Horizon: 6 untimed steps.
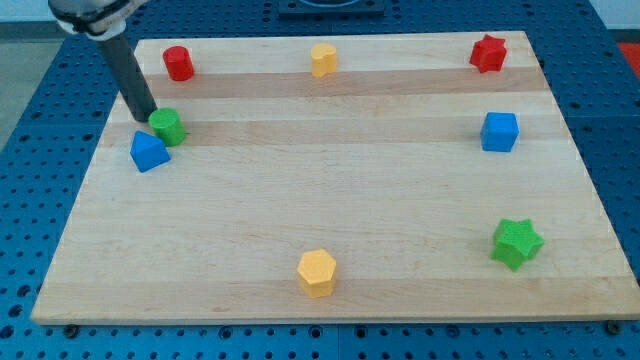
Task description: Push the red circle into the yellow heart
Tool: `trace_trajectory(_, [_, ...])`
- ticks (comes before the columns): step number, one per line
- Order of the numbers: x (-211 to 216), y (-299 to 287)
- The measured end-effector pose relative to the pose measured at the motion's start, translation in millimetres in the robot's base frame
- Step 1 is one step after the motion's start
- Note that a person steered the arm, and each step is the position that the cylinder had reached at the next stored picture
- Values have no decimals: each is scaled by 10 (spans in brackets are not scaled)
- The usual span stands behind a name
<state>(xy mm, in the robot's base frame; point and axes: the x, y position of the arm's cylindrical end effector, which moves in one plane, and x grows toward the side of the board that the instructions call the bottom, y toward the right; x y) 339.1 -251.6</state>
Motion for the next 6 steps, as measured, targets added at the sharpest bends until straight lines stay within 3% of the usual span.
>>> trace_trajectory(3, [-667,-414])
trace_trajectory(6, [-822,-35])
